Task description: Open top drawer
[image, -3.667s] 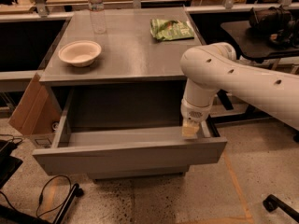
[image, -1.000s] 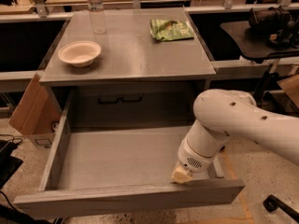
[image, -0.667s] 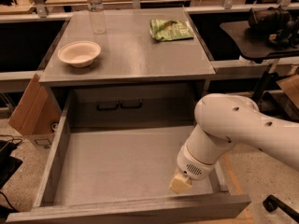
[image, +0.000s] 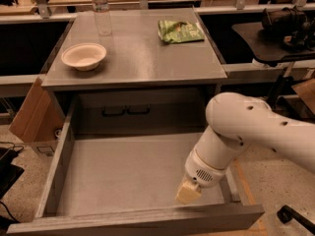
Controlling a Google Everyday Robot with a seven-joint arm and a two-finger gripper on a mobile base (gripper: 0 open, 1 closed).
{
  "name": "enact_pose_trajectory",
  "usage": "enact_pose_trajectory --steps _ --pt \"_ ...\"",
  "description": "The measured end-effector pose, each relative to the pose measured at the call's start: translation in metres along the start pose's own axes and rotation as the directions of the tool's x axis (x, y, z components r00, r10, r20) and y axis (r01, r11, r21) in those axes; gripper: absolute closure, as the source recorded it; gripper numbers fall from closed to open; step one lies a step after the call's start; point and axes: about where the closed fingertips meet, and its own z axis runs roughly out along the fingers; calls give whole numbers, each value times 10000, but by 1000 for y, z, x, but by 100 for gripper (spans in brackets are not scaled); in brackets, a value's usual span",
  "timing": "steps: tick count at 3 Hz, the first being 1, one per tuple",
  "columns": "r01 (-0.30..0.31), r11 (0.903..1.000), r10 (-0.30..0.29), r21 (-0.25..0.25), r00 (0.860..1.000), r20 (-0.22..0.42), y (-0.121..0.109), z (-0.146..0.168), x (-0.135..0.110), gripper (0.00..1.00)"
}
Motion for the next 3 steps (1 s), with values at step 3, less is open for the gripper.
enact_pose_trajectory --steps 3 --pt "927 9656 -644 2428 9904 -1219 -99 -193 -2 100"
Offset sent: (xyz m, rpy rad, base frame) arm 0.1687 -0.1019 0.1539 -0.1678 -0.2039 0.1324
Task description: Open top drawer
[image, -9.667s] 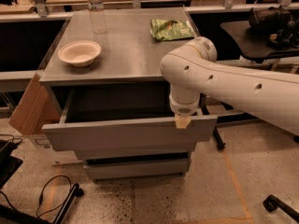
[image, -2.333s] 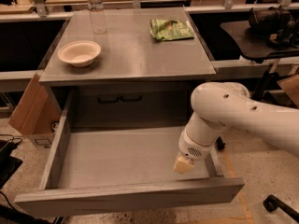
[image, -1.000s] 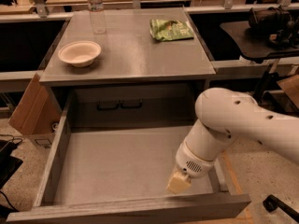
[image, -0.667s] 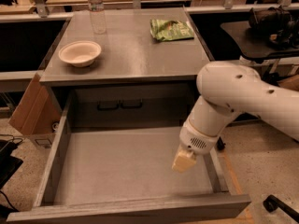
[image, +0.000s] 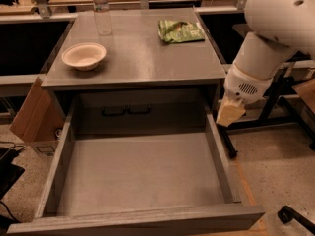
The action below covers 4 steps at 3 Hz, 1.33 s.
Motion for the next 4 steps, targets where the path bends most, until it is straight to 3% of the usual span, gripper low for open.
enact_pose_trajectory --steps 1,2,4 --pt "-713 9830 743 1689 9972 -118 -11 -52 8 100" --pt "-1372 9718 1397 1916 9902 4 -10 -58 8 82" --pt "-1288 9719 1302 1971 9915 57 -11 -58 7 35"
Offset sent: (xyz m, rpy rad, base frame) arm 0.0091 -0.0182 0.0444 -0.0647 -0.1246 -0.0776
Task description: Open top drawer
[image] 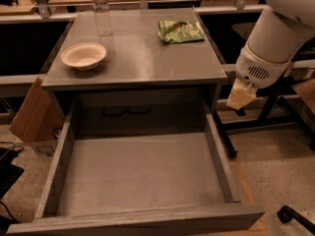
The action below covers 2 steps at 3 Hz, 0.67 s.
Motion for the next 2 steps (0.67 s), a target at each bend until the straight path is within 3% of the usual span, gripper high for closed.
enact_pose_trajectory --steps 1,2 --pt "10 10000 -10 48 10000 38 0 0 -1 5" --pt "13 10000 -14 64 10000 51 0 0 -1 0"
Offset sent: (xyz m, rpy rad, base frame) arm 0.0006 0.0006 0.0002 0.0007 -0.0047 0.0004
